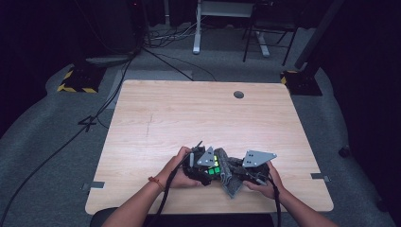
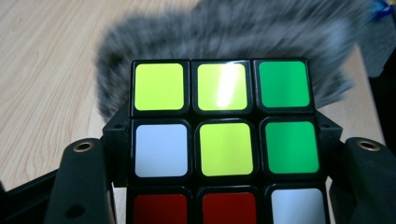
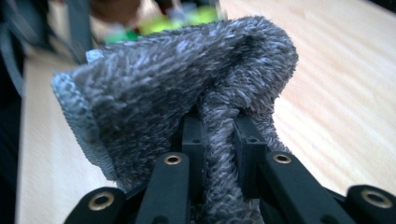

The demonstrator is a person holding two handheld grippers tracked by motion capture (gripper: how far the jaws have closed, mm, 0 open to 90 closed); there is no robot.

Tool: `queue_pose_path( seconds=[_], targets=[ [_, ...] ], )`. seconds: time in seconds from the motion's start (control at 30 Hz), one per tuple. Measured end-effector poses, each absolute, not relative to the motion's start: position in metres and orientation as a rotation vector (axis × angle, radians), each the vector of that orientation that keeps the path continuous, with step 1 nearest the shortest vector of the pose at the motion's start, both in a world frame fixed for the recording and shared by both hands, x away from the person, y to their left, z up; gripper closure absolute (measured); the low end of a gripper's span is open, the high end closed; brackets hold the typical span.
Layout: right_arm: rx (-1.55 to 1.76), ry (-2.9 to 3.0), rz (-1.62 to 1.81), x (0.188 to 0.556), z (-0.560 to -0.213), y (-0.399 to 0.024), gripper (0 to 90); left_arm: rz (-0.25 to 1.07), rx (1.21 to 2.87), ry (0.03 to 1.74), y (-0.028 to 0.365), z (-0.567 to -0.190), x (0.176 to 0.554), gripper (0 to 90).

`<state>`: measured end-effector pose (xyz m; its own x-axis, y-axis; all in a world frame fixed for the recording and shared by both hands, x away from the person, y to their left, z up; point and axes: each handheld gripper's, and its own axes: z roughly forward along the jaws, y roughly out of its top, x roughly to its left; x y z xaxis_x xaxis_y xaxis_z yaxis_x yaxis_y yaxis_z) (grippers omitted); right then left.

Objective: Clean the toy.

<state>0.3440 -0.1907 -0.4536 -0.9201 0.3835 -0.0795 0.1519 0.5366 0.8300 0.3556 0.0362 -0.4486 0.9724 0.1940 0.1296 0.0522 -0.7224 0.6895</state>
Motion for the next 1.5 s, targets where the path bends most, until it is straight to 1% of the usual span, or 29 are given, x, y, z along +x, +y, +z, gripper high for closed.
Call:
queue_pose_path(
  seconds=[0.1, 0.17, 0.33, 0.5, 0.6, 0.73, 0.83, 1.13, 1.27, 1.37, 1.5],
  targets=[
    [0.395, 2.492, 1.304, 0.338, -0.448, -0.186, 78.0, 0.252, 2.392, 0.154, 0.033, -0.451, 0.354, 33.3],
    [0.401, 2.499, 1.304, 0.34, -0.45, -0.187, 78.0, 0.235, 2.357, 0.151, 0.036, -0.448, 0.354, 33.3],
    [0.508, 2.574, 1.264, 0.352, -0.465, -0.192, 78.0, 0.232, 2.278, 0.123, 0.041, -0.438, 0.35, 33.3],
    [0.511, 2.635, 1.231, 0.353, -0.475, -0.189, 77.8, 0.226, 2.216, 0.109, 0.044, -0.43, 0.348, 33.3],
    [0.498, 2.614, 1.305, 0.351, -0.468, -0.189, 77.9, 0.286, 2.256, 0.11, 0.041, -0.435, 0.347, 33.3],
    [0.519, 2.587, 1.365, 0.352, -0.463, -0.196, 78.0, 0.302, 2.275, 0.123, 0.04, -0.438, 0.349, 32.7],
    [0.528, 2.562, 1.424, 0.353, -0.458, -0.2, 78.0, 0.36, 2.329, 0.13, 0.035, -0.444, 0.347, 32.5],
    [0.481, 2.512, 1.367, 0.347, -0.451, -0.197, 78.0, 0.352, 2.359, 0.149, 0.034, -0.447, 0.35, 32.8],
    [0.485, 2.491, 1.373, 0.347, -0.448, -0.196, 78.0, 0.328, 2.315, 0.155, 0.037, -0.444, 0.35, 33.0],
    [0.502, 2.513, 1.362, 0.35, -0.454, -0.195, 77.9, 0.322, 2.278, 0.144, 0.037, -0.44, 0.348, 33.1],
    [0.499, 2.568, 1.3, 0.352, -0.465, -0.189, 77.9, 0.318, 2.293, 0.138, 0.035, -0.442, 0.348, 33.0]
  ],
)
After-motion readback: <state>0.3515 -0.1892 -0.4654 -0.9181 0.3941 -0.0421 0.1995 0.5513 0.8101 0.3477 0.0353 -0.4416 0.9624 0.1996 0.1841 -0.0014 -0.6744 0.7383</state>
